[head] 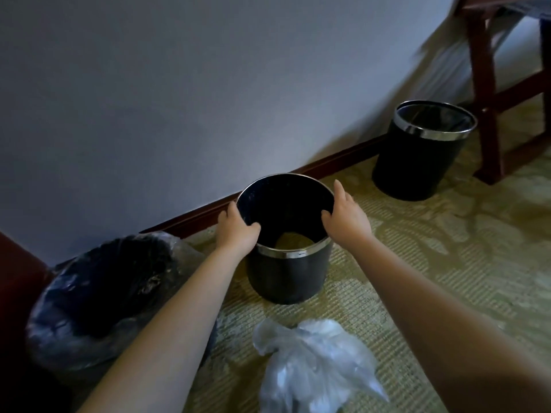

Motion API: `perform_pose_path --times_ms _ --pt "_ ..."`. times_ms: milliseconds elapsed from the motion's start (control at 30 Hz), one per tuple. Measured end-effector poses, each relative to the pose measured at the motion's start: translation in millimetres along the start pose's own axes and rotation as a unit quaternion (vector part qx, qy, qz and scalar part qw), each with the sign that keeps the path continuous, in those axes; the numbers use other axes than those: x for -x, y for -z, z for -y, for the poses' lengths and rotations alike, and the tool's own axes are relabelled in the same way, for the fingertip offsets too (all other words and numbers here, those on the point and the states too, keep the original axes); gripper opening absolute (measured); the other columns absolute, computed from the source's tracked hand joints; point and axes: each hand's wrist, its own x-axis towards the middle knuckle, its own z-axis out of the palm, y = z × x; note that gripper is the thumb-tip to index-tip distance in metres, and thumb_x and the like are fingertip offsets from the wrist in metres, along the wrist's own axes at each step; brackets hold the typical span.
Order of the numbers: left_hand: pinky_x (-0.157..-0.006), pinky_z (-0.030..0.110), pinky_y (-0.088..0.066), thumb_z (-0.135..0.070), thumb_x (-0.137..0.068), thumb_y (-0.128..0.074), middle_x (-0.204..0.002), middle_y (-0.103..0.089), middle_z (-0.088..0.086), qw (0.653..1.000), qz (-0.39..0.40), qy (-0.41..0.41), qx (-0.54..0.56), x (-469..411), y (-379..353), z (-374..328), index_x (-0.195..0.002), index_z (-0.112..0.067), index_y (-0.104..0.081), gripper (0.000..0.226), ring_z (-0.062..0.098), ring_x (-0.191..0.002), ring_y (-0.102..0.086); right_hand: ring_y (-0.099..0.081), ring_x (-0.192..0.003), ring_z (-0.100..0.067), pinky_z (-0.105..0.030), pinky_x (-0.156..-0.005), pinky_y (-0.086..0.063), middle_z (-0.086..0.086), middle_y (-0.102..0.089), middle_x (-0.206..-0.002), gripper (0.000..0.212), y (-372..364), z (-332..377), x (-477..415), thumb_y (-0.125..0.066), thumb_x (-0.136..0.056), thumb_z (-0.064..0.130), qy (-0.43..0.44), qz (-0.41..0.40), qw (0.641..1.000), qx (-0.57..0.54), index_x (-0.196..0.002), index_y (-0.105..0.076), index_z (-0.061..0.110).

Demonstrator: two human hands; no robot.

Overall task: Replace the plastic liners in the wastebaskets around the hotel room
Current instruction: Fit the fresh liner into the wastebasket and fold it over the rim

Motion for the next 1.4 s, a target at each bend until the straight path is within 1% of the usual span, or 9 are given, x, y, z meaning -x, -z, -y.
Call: perform_pose_path --times_ms 100,200,333,600,733,867,1000,1167,1400 --pt "-0.102 0.04 -0.04 -0.019 -0.093 -0.056 -0.149 -0.035 0.011 0.997 0.043 0.024 0.052 5 -6 13 -0.152 -0.017 -0.012 0.074 0.03 -0.134 -0.039 -0.06 -0.102 -0.03 -0.037 -0.073 -0.053 -0.013 -0.052 -0.133 0.072 1 -7 3 -0.042 -0.1 0.029 -0.015 0.046 0.999 0.015 -0.156 0.001 0.015" --pt "-0.106 0.041 -0.037 -0.017 -0.096 -0.054 -0.153 -0.031 0.008 0.996 0.065 0.025 0.064 7 -7 16 -0.153 -0.02 -0.003 0.077 0.028 -0.137 -0.035 -0.064 -0.085 -0.026 -0.042 -0.073 -0.057 -0.011 -0.062 -0.106 0.072 2 -11 6 -0.04 -0.1 0.032 -0.031 0.085 0.996 0.023 -0.155 0.002 0.015" --pt "-0.109 0.045 -0.033 -0.015 -0.095 -0.054 -0.155 -0.027 0.006 0.992 0.074 0.036 0.095 8 -7 20 -0.153 -0.026 -0.002 0.079 0.028 -0.14 -0.031 -0.062 -0.09 -0.028 -0.036 -0.071 -0.053 -0.016 -0.06 -0.117 0.072 8 -8 13 -0.041 -0.099 0.03 -0.064 0.116 0.991 -0.013 -0.155 0.0 0.014" --pt "-0.106 0.04 -0.036 -0.006 -0.094 -0.054 -0.154 -0.03 0.005 0.991 0.051 0.05 0.11 29 5 25 -0.153 -0.028 -0.004 0.081 0.027 -0.137 -0.036 -0.056 -0.067 -0.018 -0.034 -0.061 -0.054 -0.003 -0.049 -0.078 0.078 18 18 35 -0.044 -0.094 0.014 -0.058 0.106 0.992 -0.022 -0.155 0.004 0.015" --pt "-0.107 0.046 -0.039 -0.006 -0.091 -0.056 -0.153 -0.032 0.004 0.992 0.047 0.03 0.117 30 23 6 -0.152 -0.032 -0.01 0.081 0.027 -0.136 -0.037 -0.059 -0.087 -0.027 -0.038 -0.072 -0.054 -0.014 -0.06 -0.106 0.075 40 29 37 -0.042 -0.095 0.015 -0.071 0.073 0.994 -0.031 -0.156 0.002 0.018" --pt "-0.104 0.045 -0.043 -0.011 -0.092 -0.057 -0.151 -0.035 0.006 0.997 0.018 -0.021 0.071 25 53 -34 -0.152 -0.031 -0.011 0.078 0.03 -0.134 -0.04 -0.052 -0.088 -0.026 -0.031 -0.067 -0.043 -0.017 -0.058 -0.118 0.072 77 43 34 -0.043 -0.096 0.016 -0.086 0.016 0.994 -0.065 -0.156 -0.003 0.021" --pt "-0.098 0.041 -0.049 -0.016 -0.092 -0.056 -0.146 -0.043 0.006 0.996 -0.009 -0.09 0.019 24 98 -67 -0.152 -0.031 -0.012 0.076 0.029 -0.124 -0.05 -0.06 -0.085 -0.024 -0.028 -0.058 -0.043 -0.007 -0.059 -0.103 0.071 107 62 33 -0.048 -0.093 0.016 -0.075 -0.026 0.989 -0.125 -0.155 -0.014 0.024" --pt "-0.087 0.038 -0.053 -0.019 -0.092 -0.054 -0.132 -0.054 0.008 0.985 -0.084 -0.153 -0.01 38 162 -94 -0.152 -0.027 -0.011 0.075 0.025 -0.106 -0.059 -0.058 -0.087 -0.027 -0.029 -0.063 -0.037 -0.007 -0.063 -0.093 0.051 139 99 39 -0.051 -0.086 0.016 -0.022 -0.088 0.985 -0.15 -0.136 -0.043 0.02" --pt "-0.066 0.028 -0.043 -0.015 -0.089 -0.054 -0.115 -0.063 0.002 0.965 -0.178 -0.193 -0.006 76 247 -100 -0.151 -0.027 -0.024 0.07 0.021 -0.091 -0.061 -0.046 -0.068 -0.021 -0.032 -0.06 -0.029 0.005 -0.052 -0.068 0.046 178 171 65 -0.05 -0.088 0.014 0.082 -0.151 0.976 -0.136 -0.133 -0.044 0.021"
